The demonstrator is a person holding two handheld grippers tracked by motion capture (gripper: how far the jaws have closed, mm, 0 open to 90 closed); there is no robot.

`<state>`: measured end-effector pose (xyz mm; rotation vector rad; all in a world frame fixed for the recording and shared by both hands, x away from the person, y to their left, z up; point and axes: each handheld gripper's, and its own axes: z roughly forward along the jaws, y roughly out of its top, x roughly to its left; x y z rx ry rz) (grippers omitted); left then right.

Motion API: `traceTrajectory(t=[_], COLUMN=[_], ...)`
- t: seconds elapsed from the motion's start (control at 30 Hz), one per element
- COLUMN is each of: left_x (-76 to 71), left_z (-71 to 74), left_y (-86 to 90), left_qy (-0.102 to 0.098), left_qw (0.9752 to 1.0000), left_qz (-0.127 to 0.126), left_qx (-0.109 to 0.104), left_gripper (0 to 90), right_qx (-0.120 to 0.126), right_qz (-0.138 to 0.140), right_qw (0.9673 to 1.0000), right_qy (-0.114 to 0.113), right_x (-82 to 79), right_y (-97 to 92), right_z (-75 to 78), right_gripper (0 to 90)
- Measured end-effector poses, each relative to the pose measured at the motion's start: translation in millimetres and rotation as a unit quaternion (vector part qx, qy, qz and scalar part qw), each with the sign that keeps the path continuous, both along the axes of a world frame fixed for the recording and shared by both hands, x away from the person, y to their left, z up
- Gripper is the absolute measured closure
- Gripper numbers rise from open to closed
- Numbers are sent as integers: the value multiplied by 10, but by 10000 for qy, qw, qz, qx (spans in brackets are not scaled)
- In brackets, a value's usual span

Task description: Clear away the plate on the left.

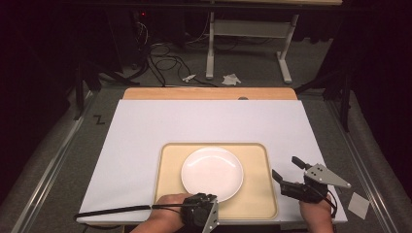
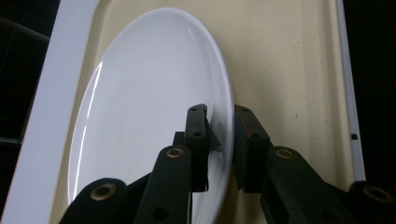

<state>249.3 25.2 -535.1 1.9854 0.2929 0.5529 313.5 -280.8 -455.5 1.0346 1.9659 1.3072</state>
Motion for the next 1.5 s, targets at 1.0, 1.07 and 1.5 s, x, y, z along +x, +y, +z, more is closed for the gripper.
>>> traceTrajectory(t=[1.0,1.07,1.5], left_x=[32,61,353], left_z=[314,315,451], left_y=[114,127,417], left_qy=[128,114,137], left_qw=[9978,9976,9880], left_qz=[155,233,952], left_qx=[-632,-643,-1208], left_gripper=[556,538,459], right_qx=[25,19,8], right_qz=[-21,-19,4], right_qw=[10000,10000,10000], right_qy=[2,-3,-26], right_x=[4,5,-4], right_y=[-11,-10,-6], right_z=[-1,0,8], right_gripper=[162,163,162])
